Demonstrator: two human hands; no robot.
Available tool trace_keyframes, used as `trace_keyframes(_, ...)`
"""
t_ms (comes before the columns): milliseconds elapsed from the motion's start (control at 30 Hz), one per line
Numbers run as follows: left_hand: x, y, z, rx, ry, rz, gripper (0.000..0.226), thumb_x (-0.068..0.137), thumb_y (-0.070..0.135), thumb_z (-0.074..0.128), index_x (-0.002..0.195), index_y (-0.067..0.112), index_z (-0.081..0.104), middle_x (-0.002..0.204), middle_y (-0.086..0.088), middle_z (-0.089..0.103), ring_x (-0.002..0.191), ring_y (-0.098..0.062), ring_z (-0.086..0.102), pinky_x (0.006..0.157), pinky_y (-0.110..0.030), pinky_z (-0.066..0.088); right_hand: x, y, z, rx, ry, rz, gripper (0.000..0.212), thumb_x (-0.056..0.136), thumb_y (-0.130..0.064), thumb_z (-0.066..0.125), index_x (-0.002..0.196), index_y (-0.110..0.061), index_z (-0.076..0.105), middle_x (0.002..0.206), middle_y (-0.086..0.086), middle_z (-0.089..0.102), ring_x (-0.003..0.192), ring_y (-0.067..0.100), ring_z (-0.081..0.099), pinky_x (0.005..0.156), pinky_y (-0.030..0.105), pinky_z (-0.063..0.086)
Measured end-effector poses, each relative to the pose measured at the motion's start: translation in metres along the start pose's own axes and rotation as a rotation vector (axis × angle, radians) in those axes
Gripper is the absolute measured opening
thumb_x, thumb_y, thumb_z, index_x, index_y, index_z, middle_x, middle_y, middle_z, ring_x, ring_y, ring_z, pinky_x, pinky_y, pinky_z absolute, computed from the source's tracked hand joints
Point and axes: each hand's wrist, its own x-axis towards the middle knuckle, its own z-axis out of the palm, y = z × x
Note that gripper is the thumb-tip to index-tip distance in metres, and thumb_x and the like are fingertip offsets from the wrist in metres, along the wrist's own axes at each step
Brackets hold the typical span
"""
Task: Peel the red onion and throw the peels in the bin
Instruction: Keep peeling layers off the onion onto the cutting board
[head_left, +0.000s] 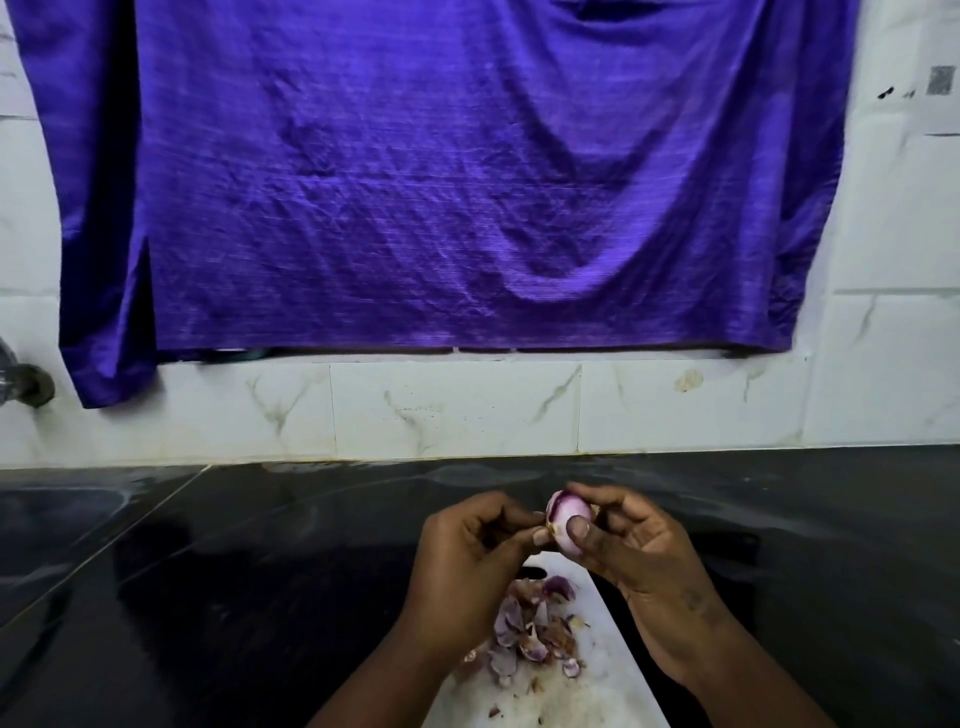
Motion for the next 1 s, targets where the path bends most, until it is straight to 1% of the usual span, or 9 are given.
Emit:
trace_keyframes(67,0.001,-0.001,-0.002,0.014,-0.020,0.001,0.016,0.088,-0.004,0.078,0.082,0.010,0.079,0.080,-0.004,0.080,0.077,-0.012,0.076,0.067,-0.022,0.057,0.000,0.000,-0.001,-0.017,0.004,0.012,0.050,0.060,-0.028,0.093,0.107,-0.021,0.078,0.111,0.015,0.077,0.104,0.032,0.075,0.085,0.037,0.059)
trace_keyframes(267,-0.002,-0.003,-0.004,0.177,-0.094,-0.010,0.013,0.102,0.011,0.067,0.090,0.016,0.068,0.083,0.003,0.070,0.076,-0.004,0.064,0.066,-0.014,0.052,0.001,0.003,-0.004,-0.076,0.036,0.020,0.049,0.060,-0.013,0.097,0.103,-0.022,0.075,0.102,0.010,0.078,0.091,0.019,0.076,0.071,0.022,0.057)
trace_keyframes(333,-0.003,-0.003,-0.003,0.135,-0.102,-0.048,0.005,0.103,0.020,0.066,0.102,0.024,0.068,0.095,0.004,0.073,0.087,-0.007,0.069,0.071,-0.019,0.056,0.001,0.004,-0.005,-0.089,0.029,0.004,0.045,0.062,-0.007,0.093,0.102,-0.014,0.074,0.100,0.010,0.078,0.091,0.019,0.075,0.071,0.021,0.058)
trace_keyframes(433,-0.006,-0.002,0.001,0.001,-0.168,-0.137,0.015,0.104,0.022,0.065,0.118,0.025,0.068,0.111,0.001,0.075,0.105,-0.019,0.073,0.087,-0.037,0.064,0.000,0.003,-0.004,-0.078,0.012,-0.015,0.046,0.062,-0.004,0.088,0.106,-0.008,0.072,0.099,0.009,0.079,0.091,0.020,0.076,0.072,0.021,0.059)
trace_keyframes(467,-0.006,-0.001,0.002,-0.032,-0.156,-0.138,0.016,0.103,0.020,0.065,0.118,0.023,0.069,0.112,-0.001,0.075,0.105,-0.021,0.073,0.086,-0.038,0.065,0.001,0.003,-0.004,-0.082,0.010,-0.023,0.046,0.063,-0.002,0.088,0.106,-0.008,0.072,0.100,0.009,0.080,0.092,0.021,0.077,0.072,0.021,0.059)
trace_keyframes(600,-0.002,-0.001,-0.002,0.027,-0.019,-0.017,0.022,0.099,0.016,0.070,0.116,0.029,0.075,0.113,0.007,0.073,0.105,-0.006,0.072,0.082,-0.020,0.059,0.002,0.008,-0.004,-0.205,0.010,-0.071,0.043,0.062,-0.001,0.091,0.100,-0.014,0.074,0.099,0.010,0.079,0.092,0.025,0.077,0.075,0.028,0.062)
trace_keyframes(767,-0.001,-0.009,-0.001,0.082,-0.087,0.042,0.021,0.089,0.018,0.080,0.108,0.025,0.081,0.109,0.004,0.073,0.101,-0.015,0.073,0.089,-0.033,0.062,-0.002,0.017,0.002,-0.401,-0.041,-0.107,0.035,0.064,0.001,0.091,0.083,-0.020,0.071,0.086,0.010,0.073,0.084,0.041,0.070,0.070,0.054,0.059)
trace_keyframes(867,0.001,-0.010,-0.001,0.028,-0.087,-0.008,0.013,0.090,0.003,0.079,0.096,0.014,0.082,0.096,-0.008,0.079,0.092,-0.026,0.077,0.085,-0.044,0.065,-0.004,0.015,0.003,-0.475,-0.050,-0.136,0.038,0.061,-0.012,0.096,0.086,-0.024,0.072,0.091,0.006,0.073,0.082,0.032,0.072,0.072,0.053,0.060)
trace_keyframes(1000,0.002,-0.009,-0.003,0.017,-0.102,-0.010,0.012,0.093,-0.001,0.074,0.086,0.008,0.078,0.084,-0.009,0.078,0.081,-0.025,0.076,0.074,-0.036,0.063,-0.005,0.014,0.003,-0.470,-0.042,-0.134,0.044,0.058,-0.020,0.098,0.092,-0.029,0.072,0.095,0.002,0.075,0.085,0.025,0.073,0.075,0.050,0.061)
